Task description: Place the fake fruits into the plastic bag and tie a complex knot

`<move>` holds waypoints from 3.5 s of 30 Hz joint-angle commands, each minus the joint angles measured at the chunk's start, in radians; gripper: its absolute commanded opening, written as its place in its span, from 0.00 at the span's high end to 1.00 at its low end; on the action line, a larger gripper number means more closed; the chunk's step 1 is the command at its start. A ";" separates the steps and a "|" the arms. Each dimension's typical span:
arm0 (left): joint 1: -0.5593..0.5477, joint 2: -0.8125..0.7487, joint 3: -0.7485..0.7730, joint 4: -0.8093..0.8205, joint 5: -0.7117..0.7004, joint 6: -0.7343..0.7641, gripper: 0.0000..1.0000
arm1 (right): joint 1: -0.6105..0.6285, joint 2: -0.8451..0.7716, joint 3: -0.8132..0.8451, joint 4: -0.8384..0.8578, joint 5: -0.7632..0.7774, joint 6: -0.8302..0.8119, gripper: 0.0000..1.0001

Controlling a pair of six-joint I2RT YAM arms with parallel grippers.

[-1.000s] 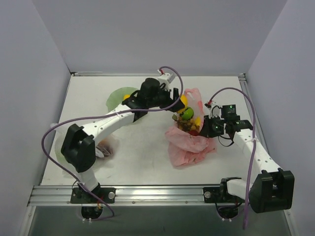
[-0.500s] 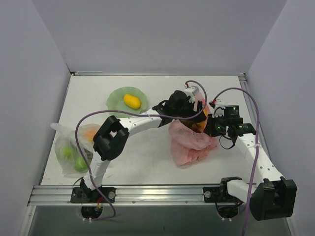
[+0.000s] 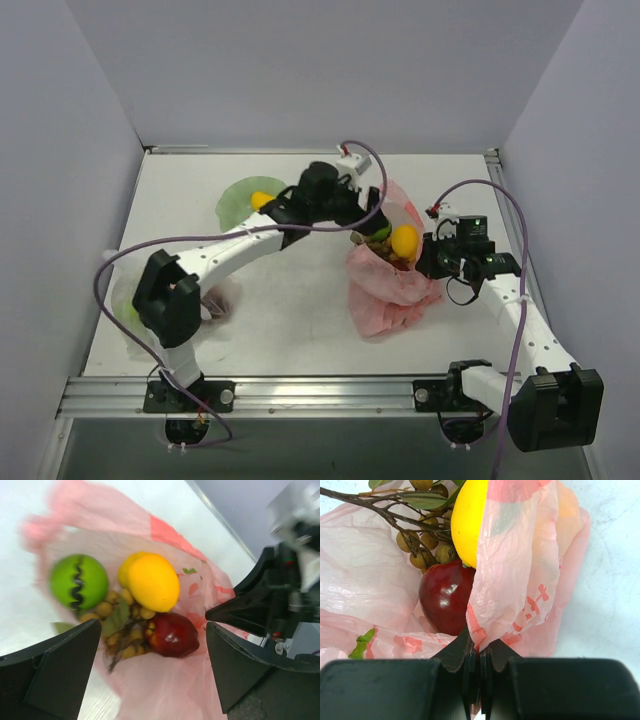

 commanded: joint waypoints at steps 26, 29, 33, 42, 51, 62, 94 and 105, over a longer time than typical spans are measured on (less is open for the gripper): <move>0.547 0.119 0.246 -0.782 0.357 1.677 0.04 | -0.018 0.005 0.000 -0.030 -0.014 -0.041 1.00; 0.552 0.192 0.309 -0.804 0.357 1.737 0.04 | -0.018 0.011 0.000 -0.030 -0.010 -0.041 1.00; 0.563 0.258 0.361 -0.807 0.369 1.801 0.04 | -0.021 0.017 0.000 -0.030 -0.009 -0.038 1.00; 0.576 0.392 0.452 -0.810 0.332 1.838 0.04 | -0.021 0.022 -0.001 -0.035 -0.001 -0.044 1.00; 0.589 0.473 0.490 -0.811 0.254 1.828 0.04 | -0.023 0.037 0.011 -0.035 -0.012 -0.049 1.00; 0.590 0.400 0.489 -0.837 0.278 1.760 0.40 | -0.021 0.022 0.022 -0.038 -0.021 -0.050 1.00; 0.008 0.115 -0.054 0.431 0.545 -0.200 0.57 | -0.033 -0.069 0.028 0.022 -0.101 0.048 1.00; -0.054 0.061 -0.229 0.185 0.424 -0.099 0.43 | -0.052 -0.116 0.008 0.002 -0.122 0.046 1.00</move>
